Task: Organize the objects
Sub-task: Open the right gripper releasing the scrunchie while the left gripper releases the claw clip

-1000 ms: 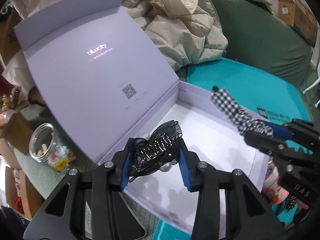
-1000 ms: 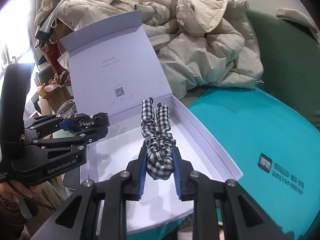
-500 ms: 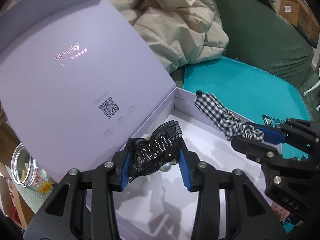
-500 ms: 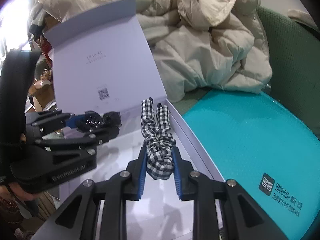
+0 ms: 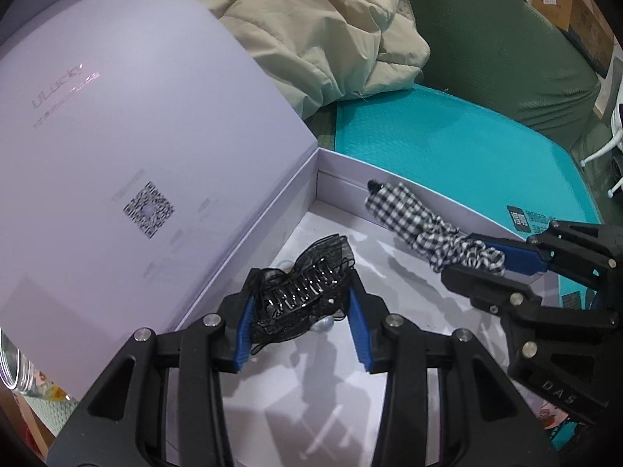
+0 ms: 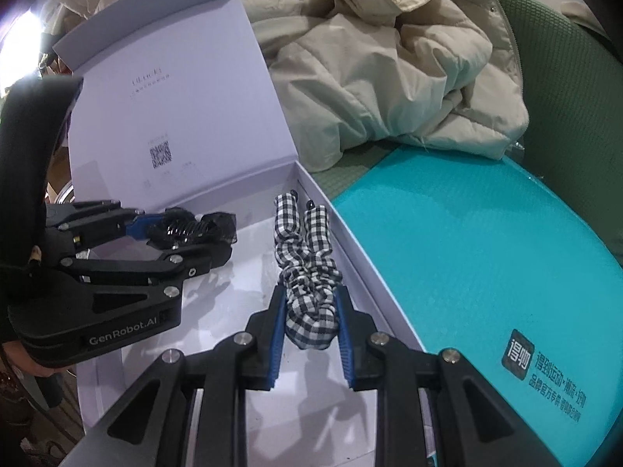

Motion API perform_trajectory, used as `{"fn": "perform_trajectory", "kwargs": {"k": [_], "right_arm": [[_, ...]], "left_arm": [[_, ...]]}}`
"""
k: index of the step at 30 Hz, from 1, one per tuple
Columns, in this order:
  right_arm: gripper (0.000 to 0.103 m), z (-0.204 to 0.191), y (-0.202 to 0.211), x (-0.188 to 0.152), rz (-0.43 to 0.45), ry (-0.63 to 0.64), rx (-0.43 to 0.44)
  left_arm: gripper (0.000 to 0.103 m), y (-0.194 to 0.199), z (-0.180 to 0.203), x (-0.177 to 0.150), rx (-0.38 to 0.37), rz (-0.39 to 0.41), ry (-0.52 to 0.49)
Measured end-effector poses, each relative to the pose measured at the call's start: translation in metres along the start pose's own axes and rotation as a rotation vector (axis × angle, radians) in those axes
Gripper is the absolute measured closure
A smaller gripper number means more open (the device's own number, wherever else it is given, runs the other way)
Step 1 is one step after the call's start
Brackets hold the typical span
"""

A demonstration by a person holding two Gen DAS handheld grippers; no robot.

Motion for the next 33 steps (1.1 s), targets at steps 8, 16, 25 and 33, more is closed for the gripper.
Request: {"fn": "perform_trajectory", "kwargs": {"k": [8, 16, 25, 33], "right_arm": [[0.079, 0.003, -0.012, -0.009, -0.049, -0.019, -0.032], [0.078, 0.01, -0.024, -0.017, -0.097, -0.044, -0.055], [0.078, 0.01, -0.03, -0.02, -0.115, -0.046, -0.053], [0.075, 0.01, -0.033, -0.018, -0.135, -0.039, -0.054]], "left_arm": [[0.064, -0.013, 0.007, -0.001, -0.007, -0.039, -0.022], [0.064, -0.02, 0.007, -0.004, 0.016, -0.084, -0.038], [0.064, -0.027, 0.008, -0.009, 0.037, -0.135, -0.053], [0.061, -0.03, 0.007, -0.012, 0.063, -0.169, -0.062]]}}
Point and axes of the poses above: each gripper's, at about its wrist camera, not at the fingertips, and y roughly against the way its jaws point, z to its right, x to its top, the point moved 9 cm from there along -y, roughly the way its jaws point, and after that the axes turned 9 degrees about x, right-handed, at the moved point
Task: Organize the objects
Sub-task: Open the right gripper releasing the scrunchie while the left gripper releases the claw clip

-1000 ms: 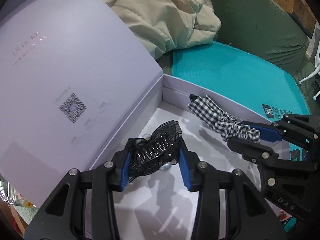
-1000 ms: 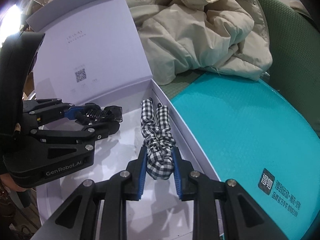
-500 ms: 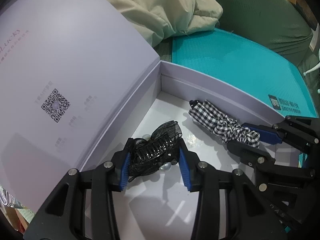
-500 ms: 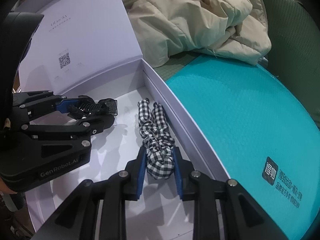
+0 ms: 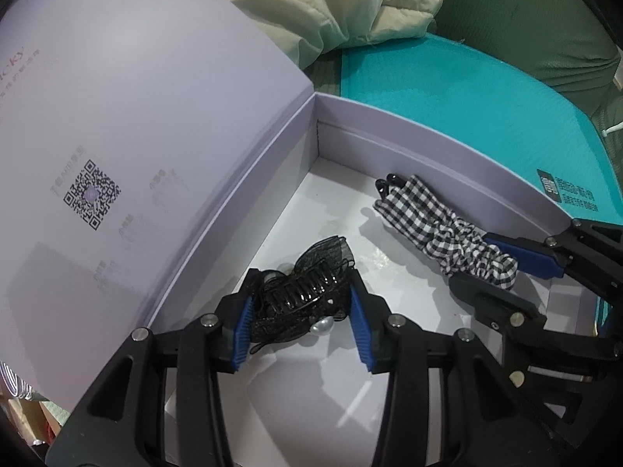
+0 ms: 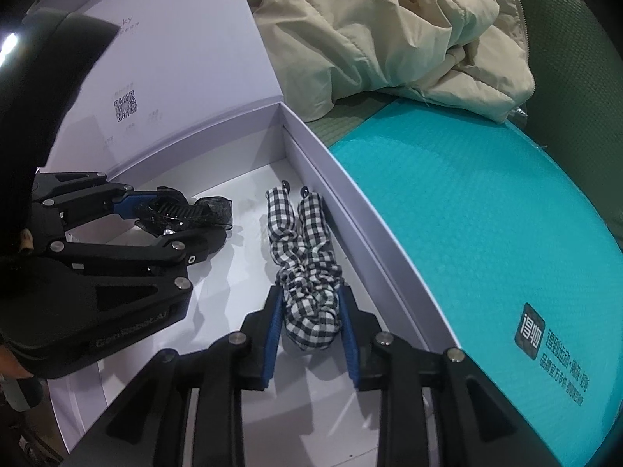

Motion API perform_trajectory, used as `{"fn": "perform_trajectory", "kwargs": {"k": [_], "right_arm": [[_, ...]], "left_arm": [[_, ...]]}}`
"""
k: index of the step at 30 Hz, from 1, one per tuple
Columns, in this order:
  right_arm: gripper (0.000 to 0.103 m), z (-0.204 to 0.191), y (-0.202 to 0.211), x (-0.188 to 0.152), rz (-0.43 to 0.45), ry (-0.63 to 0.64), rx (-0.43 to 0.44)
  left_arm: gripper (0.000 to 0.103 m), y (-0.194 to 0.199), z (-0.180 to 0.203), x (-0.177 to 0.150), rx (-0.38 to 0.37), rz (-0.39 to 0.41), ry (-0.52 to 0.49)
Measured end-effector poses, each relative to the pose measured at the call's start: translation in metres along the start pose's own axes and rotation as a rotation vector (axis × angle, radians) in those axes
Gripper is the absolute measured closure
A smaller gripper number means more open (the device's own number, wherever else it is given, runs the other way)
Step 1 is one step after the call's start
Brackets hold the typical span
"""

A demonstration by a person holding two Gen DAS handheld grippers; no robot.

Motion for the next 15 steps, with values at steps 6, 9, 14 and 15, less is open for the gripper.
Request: {"fn": "perform_trajectory", "kwargs": {"k": [6, 9, 14, 15], "right_arm": [[0.074, 0.0, 0.0, -0.002, -0.017, -0.002, 0.005], [0.072, 0.0, 0.0, -0.003, -0.024, -0.007, 0.005], [0.068, 0.001, 0.005, -0.006, -0.023, -0.012, 0.004], [0.066, 0.001, 0.007, -0.006, -0.021, -0.013, 0.004]], "left_arm": [[0.053, 0.0, 0.0, 0.0, 0.002, -0.008, -0.002], [0.047, 0.002, 0.0, 0.0, 0.001, -0.005, -0.005], [0.044, 0.009, -0.004, -0.001, -0.012, 0.003, 0.015], [0.044, 0.012, -0.003, -0.002, -0.014, 0.005, 0.014]]}}
Point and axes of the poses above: each gripper's, at about its wrist camera, not at the fingertips, and y roughly against the way its jaws point, z to its right, x to its top, the point moved 9 cm from there along -y, roughly the way its jaws point, and after that the axes turned 9 degrees about x, right-handed, at the moved point
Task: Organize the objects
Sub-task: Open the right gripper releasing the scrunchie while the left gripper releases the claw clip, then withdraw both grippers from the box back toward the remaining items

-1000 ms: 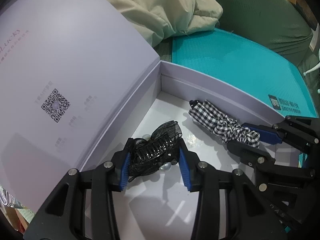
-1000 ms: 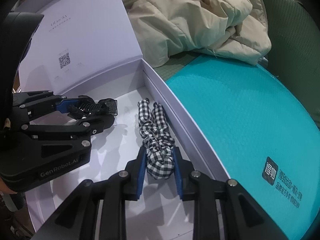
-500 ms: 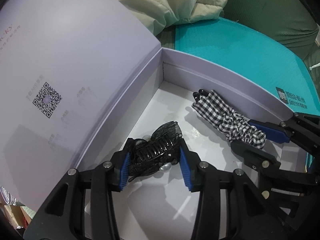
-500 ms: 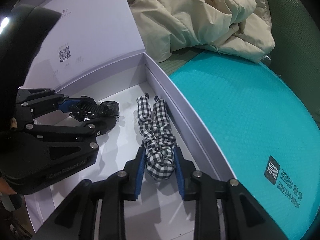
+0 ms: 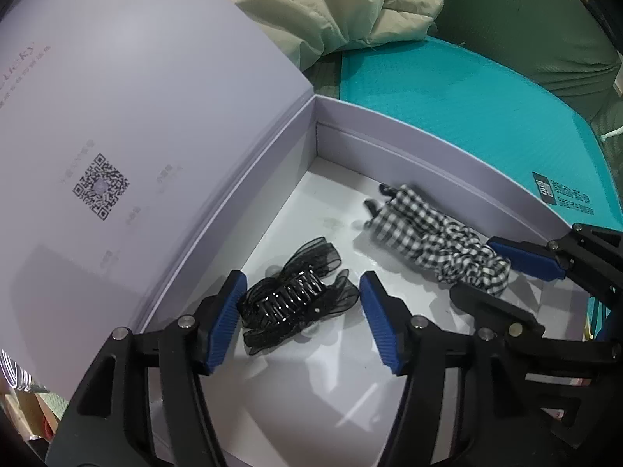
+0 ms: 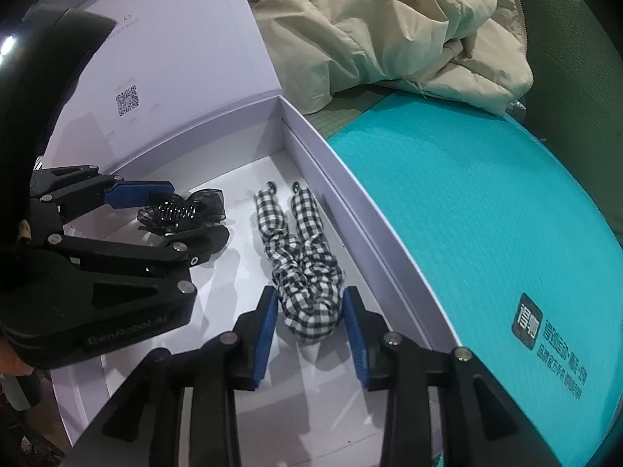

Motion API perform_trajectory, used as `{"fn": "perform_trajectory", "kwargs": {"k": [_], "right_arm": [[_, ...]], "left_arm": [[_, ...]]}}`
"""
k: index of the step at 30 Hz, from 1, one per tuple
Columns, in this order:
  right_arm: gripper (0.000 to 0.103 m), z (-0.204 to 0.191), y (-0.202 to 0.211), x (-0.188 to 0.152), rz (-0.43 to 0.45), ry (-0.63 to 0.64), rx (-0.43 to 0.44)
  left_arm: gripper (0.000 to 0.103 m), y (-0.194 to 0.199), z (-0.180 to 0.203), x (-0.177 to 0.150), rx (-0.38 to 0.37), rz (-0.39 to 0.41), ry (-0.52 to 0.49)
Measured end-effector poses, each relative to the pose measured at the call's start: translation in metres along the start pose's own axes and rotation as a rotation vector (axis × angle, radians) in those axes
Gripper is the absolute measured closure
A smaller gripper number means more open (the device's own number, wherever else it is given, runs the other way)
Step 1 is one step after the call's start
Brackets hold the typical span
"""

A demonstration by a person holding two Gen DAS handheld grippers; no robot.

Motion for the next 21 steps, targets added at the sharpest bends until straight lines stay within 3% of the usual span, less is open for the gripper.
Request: {"fn": "perform_trajectory", "kwargs": {"k": [6, 21], "right_arm": [[0.051, -0.001, 0.013, -0.002, 0.021, 0.01, -0.023], [0.05, 0.0, 0.041, -0.014, 0.059, 0.029, -0.068]], "left_arm": [[0.042, 0.019, -0.002, -0.005, 0.001, 0.041, -0.001], [0.04, 0.042, -0.001, -0.007, 0.002, 0.104, 0.053]]}}
Point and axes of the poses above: each gripper's, at about its wrist camera, not at the fingertips, and y roughly against the way its jaws point, z to its right, x to its top, the point moved 9 cm from there along -y, roughly the way its jaws point, and after that the axes turned 9 degrees about x, right-handed, at the moved point
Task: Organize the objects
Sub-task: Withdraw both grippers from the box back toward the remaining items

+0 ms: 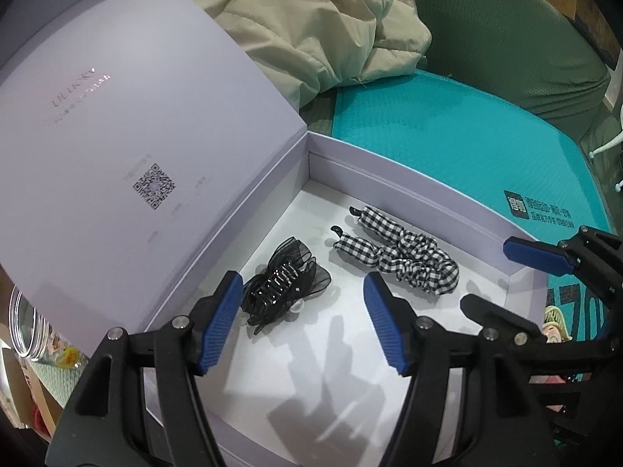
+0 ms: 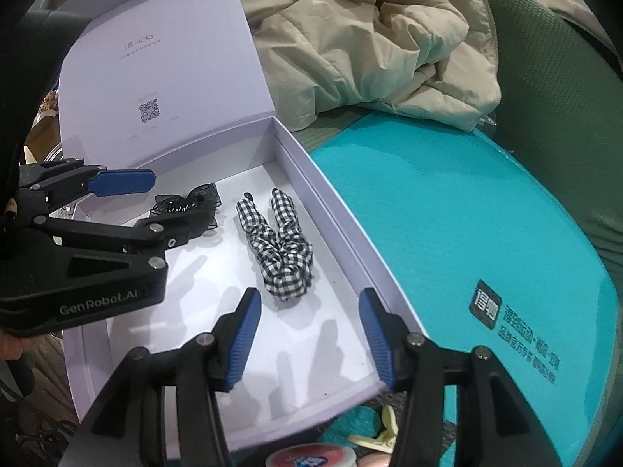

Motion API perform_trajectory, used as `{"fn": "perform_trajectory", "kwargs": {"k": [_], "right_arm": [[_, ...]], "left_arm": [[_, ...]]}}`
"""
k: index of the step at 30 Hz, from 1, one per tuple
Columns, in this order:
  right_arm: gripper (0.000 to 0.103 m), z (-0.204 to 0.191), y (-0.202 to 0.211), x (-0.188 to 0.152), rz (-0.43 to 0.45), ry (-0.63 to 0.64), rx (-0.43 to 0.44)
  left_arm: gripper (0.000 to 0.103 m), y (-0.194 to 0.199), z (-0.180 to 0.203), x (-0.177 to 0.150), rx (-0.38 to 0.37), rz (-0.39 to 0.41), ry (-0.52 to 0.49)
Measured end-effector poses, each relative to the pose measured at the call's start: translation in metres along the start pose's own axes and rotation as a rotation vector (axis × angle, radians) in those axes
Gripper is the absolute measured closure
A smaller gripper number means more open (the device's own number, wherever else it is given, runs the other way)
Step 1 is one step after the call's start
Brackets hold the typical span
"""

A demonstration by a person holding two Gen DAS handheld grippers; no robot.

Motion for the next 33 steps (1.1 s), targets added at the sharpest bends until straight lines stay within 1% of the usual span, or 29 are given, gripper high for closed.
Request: {"fn": "perform_trajectory", "kwargs": {"k": [3, 5, 8, 9, 11, 16, 19, 24, 25, 28, 33], "right_arm": [[0.05, 0.003, 0.004, -0.003, 0.007, -0.002, -0.01], [0.05, 0.005, 0.007, -0.005, 0.011, -0.008, -0.012], [0.05, 0.008, 0.011, -0.01, 0.015, -0.018, -0.015], [0.05, 0.009, 0.012, -0.011, 0.016, -0.019, -0.016], [0.05, 0.011, 0.016, -0.013, 0.024, -0.026, -0.02], [0.049, 0.016, 0.032, -0.017, 0.06, -0.023, -0.049], [0.048, 0.022, 0.036, -0.021, 0.058, -0.034, -0.065], [0.048, 0.033, 0.039, -0.031, 0.049, -0.064, -0.069], [0.047, 0.035, 0.04, -0.033, 0.052, -0.073, -0.065], [0.043, 0.04, 0.047, -0.037, 0.069, -0.1, -0.055], [0.043, 0.044, 0.066, -0.041, 0.114, -0.115, -0.075]], "left_arm": [[0.04, 0.008, 0.0, -0.001, 0.027, 0.029, -0.004], [0.04, 0.008, 0.003, 0.001, 0.03, 0.041, -0.008], [0.039, 0.016, 0.007, -0.001, 0.0, 0.061, 0.002], [0.039, 0.017, 0.008, -0.002, 0.002, 0.066, -0.002], [0.039, 0.022, 0.015, -0.005, 0.007, 0.076, -0.025], [0.039, 0.029, 0.035, -0.004, -0.014, 0.112, -0.065], [0.039, 0.035, 0.043, -0.004, -0.027, 0.124, -0.07], [0.039, 0.047, 0.05, -0.005, -0.041, 0.142, -0.07], [0.039, 0.049, 0.051, -0.005, -0.043, 0.143, -0.07], [0.039, 0.054, 0.056, -0.006, -0.058, 0.146, -0.07], [0.039, 0.064, 0.067, -0.009, -0.073, 0.168, -0.083]]}}
Point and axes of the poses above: each gripper's, at about its wrist camera, not at the fingertips, and y roughly against the way its jaws point, z to its right, x to its top, the point moved 9 cm from there along -y, roughly the way its jaws point, and after that the axes turned 9 degrees about x, right-handed, at the moved point
